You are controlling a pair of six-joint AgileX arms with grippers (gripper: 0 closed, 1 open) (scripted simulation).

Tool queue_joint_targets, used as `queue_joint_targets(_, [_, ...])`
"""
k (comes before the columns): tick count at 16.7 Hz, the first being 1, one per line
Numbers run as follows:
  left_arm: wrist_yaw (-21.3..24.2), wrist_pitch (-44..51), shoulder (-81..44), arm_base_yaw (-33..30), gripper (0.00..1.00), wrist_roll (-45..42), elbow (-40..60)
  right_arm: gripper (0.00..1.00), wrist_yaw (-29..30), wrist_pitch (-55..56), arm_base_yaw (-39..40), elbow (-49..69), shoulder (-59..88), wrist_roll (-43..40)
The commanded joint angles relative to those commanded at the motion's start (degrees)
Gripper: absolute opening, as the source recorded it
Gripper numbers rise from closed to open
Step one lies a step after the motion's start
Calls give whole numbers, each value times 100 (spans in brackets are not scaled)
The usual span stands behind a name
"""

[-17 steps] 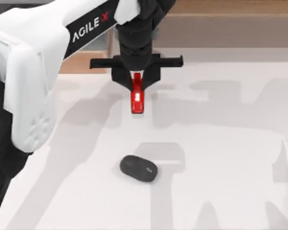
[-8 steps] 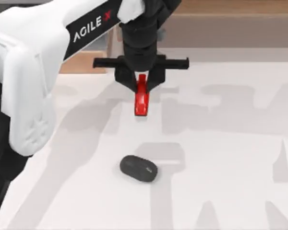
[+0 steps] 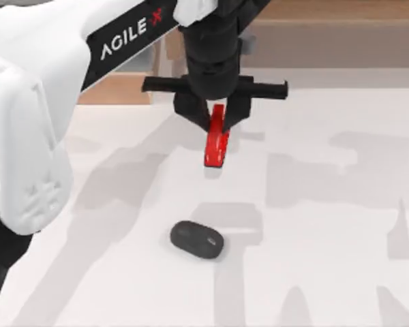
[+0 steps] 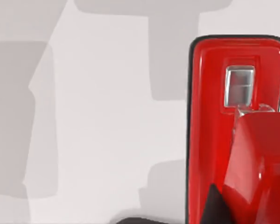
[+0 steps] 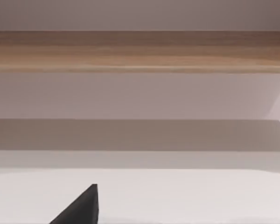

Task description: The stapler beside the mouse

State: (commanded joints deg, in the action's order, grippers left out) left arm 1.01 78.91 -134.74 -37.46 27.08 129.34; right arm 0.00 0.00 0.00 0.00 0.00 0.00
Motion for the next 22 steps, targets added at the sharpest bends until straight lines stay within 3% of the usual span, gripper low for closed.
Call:
queue_joint_targets(21, [-306, -1019, -736, 462, 0, 383, -364, 100, 0, 0, 0, 0, 0, 0])
queue_joint_targets(22, [-306, -1019, -736, 462, 8, 383, -364, 100, 0, 0, 0, 0, 0, 0])
